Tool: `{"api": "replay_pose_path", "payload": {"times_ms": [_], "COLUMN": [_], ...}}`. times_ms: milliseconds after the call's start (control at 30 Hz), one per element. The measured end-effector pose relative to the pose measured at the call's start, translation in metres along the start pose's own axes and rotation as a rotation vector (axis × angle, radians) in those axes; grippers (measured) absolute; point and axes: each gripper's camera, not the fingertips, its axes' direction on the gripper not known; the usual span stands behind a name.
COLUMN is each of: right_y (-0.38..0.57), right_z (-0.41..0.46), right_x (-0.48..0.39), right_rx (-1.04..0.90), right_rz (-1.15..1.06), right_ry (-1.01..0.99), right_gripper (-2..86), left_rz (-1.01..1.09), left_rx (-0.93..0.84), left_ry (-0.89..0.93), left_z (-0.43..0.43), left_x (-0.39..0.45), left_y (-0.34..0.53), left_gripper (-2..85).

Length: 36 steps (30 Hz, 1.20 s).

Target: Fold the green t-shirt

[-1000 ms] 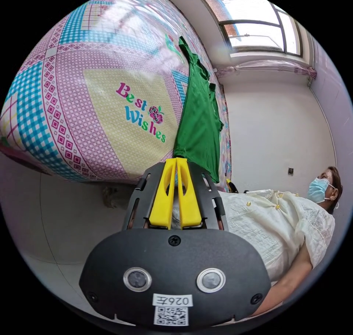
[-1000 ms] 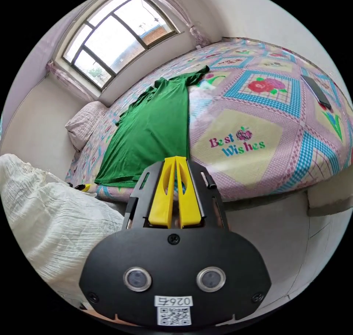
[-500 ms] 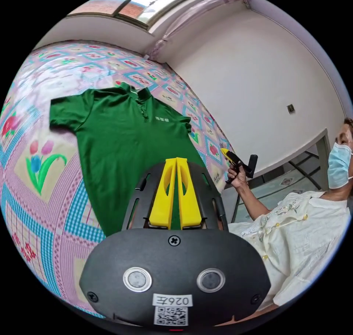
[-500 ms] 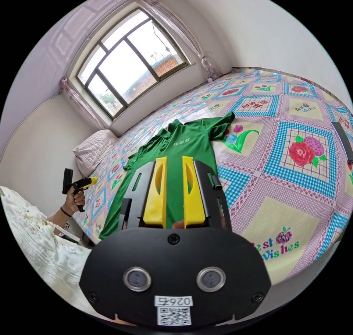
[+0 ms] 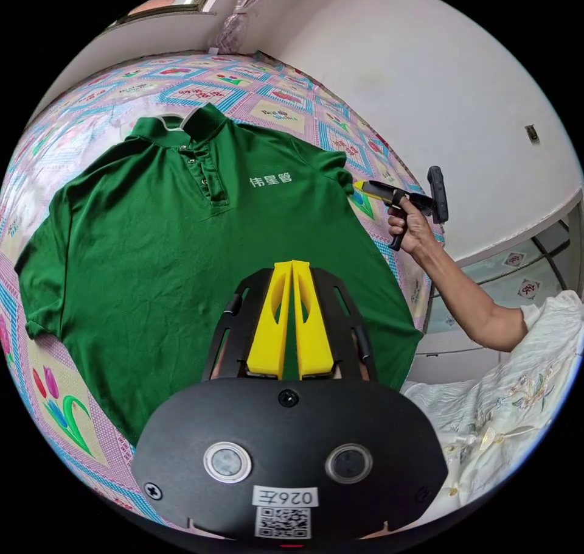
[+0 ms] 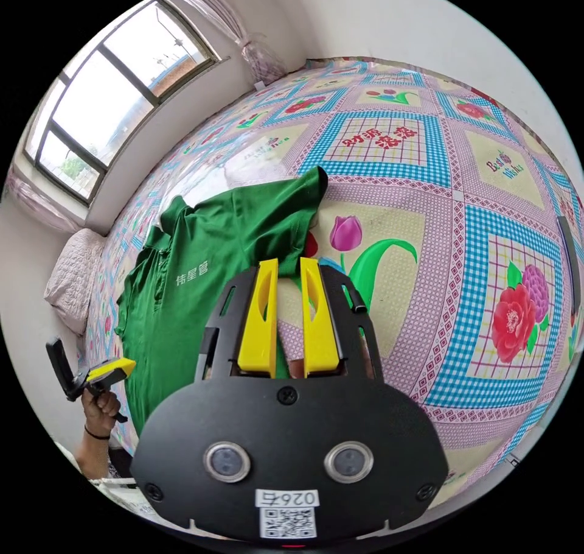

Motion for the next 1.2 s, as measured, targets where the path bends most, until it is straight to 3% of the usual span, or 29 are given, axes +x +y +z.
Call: {"api": "replay_pose_path", "payload": {"times_ms": [333, 500, 667, 933, 1033, 1200], "right_y": [-0.013, 0.003, 0.012, 0.018, 0.017, 0.020], "right_z": [0.021, 0.011, 0.013, -0.002, -0.015, -0.019], "right_x": [-0.027, -0.032, -0.062, -0.073, -0.101, -0.205], "right_rx": [-0.054, -0.012, 0.008, 0.039, 0.073, 0.091], "right_rz": [0.031, 0.132, 0.091, 0.179, 0.118, -0.244], "right_ry": [0.022, -0.017, 0.120, -0.067, -0.045, 0.196], "right_gripper": [0.7, 5.0, 0.0, -1.6, -1.6, -1.6], "left_rz": [-0.027, -0.021, -0.047, -0.037, -0.035, -0.024], "left_rx": [-0.051, -0.086, -0.051, -0.041, -0.041, -0.046], "left_ry": [0.027, 0.020, 0.077, 0.057, 0.050, 0.040], "left_z": [0.015, 0.023, 0.025, 0.025, 0.024, 0.023], "left_x": [-0.034, -0.045, -0.056, -0.057, -0.057, -0.059], "left_y": [-0.005, -0.003, -0.009, -0.020, -0.025, -0.032], "left_gripper": [-1.0, -1.0, -0.9, -0.9, -0.9, -0.9]}}
